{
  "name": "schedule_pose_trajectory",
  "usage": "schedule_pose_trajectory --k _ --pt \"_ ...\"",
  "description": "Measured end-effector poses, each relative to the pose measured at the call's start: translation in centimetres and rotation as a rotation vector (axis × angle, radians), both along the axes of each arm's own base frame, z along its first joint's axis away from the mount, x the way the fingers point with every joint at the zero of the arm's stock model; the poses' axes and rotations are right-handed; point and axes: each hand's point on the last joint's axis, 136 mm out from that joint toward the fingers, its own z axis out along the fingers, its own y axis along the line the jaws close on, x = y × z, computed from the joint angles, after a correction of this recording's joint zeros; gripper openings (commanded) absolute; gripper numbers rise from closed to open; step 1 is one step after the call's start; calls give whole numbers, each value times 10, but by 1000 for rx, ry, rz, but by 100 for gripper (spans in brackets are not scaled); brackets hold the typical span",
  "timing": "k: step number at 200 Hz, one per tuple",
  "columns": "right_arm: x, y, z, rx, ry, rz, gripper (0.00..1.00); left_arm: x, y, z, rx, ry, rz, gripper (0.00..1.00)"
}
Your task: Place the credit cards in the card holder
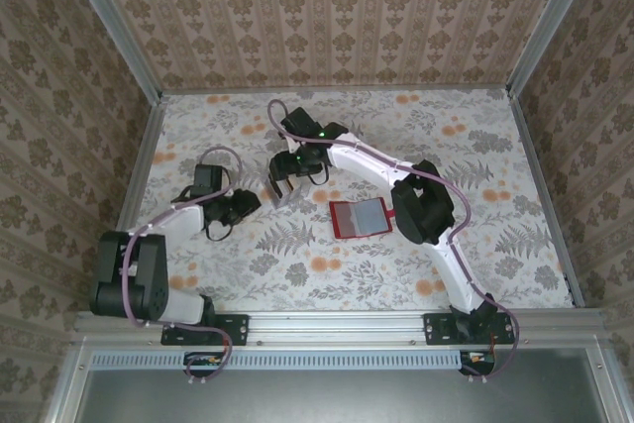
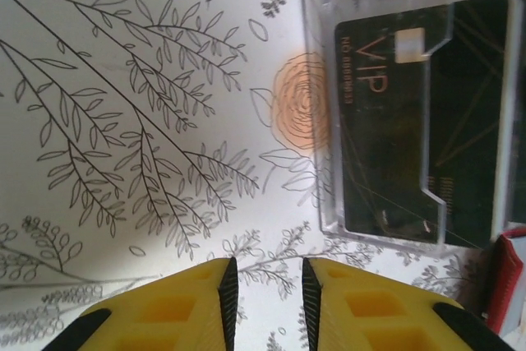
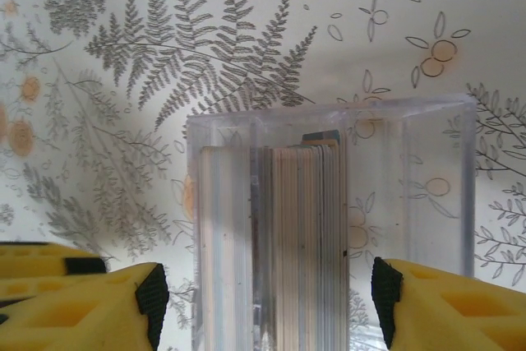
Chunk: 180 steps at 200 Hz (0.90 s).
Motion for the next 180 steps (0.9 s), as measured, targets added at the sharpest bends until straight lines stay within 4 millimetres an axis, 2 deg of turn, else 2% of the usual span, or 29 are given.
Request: schedule_pose_trajectory --k 25,68,103,180 --pt "-6 5 -2 11 23 19 69 5 -1 -8 0 14 -2 28" --pt "-15 12 -3 54 72 36 70 21 -10 -11 -6 -1 -19 25" --pt "-21 23 0 148 146 35 69 27 -20 -18 -7 0 -41 23" --pt "-10 16 -3 306 217 -36 45 29 -20 -17 -10 -8 -39 21"
